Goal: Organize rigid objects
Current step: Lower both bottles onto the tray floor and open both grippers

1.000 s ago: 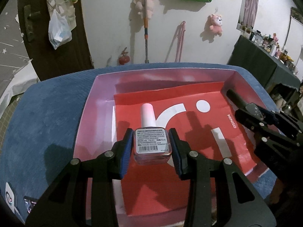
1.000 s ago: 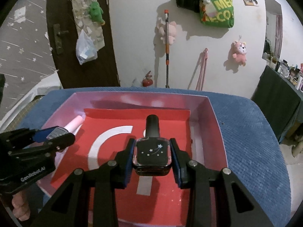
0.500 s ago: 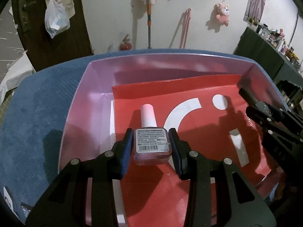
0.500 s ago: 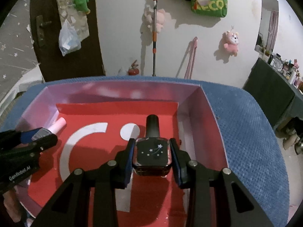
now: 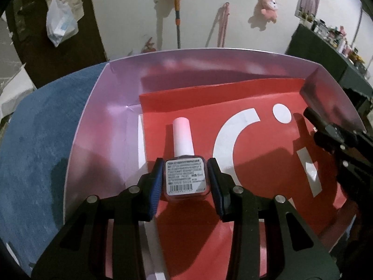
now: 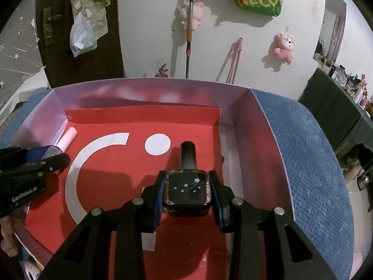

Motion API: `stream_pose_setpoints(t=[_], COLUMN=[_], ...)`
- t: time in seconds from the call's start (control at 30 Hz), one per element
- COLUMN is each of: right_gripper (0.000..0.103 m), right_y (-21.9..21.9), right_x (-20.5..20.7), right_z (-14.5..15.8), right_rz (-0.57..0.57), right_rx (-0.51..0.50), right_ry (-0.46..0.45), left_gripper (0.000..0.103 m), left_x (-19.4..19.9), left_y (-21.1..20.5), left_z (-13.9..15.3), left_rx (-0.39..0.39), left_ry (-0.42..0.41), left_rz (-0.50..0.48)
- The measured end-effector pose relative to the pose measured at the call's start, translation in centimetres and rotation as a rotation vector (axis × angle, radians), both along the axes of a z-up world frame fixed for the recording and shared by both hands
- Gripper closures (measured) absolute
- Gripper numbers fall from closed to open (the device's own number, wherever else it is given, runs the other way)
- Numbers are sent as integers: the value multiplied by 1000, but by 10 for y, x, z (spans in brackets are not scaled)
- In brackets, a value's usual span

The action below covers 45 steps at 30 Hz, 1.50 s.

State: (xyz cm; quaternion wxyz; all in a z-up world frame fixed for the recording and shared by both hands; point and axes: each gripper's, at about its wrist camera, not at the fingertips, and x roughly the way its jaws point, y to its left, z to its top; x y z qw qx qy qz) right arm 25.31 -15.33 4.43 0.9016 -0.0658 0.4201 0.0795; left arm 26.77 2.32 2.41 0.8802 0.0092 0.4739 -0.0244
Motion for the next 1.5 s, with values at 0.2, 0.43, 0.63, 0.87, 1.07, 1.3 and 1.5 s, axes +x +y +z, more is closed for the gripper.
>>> stream_pose_setpoints(t=[0.2,0.43,0.63,0.87,1.07,1.3,1.5], right_gripper=[66,66,66,66,66,66,65], right_y=[4,2,2,1,7,7,-5], right_x=[-4,-4,-4,-2,5,-6,-22], right_z=[-1,-3,-4,-1,-6,-8,-7], right_rz=[13,8,4,26,45,11,-28], right_rx=[-8,16,21,-18,-74,-115,-82], right_ry=[4,18,22,-25,-18,-15,4], left_gripper=[68,68,66,66,66,68,68], left_x=[-6,-8,-8,-9,-10,-12,-16], left_y=[-5,-9,-13,-17,-17,-20,-29], left_z=[-4,-2,-3,-4,-4,-3,-2], left_rx=[58,90,105,125,121,113,118], left_ry=[-17,-32,-24,-35,-36,-36,-30], left_rz=[-74,-77,-34,-30,-27,-50,-97])
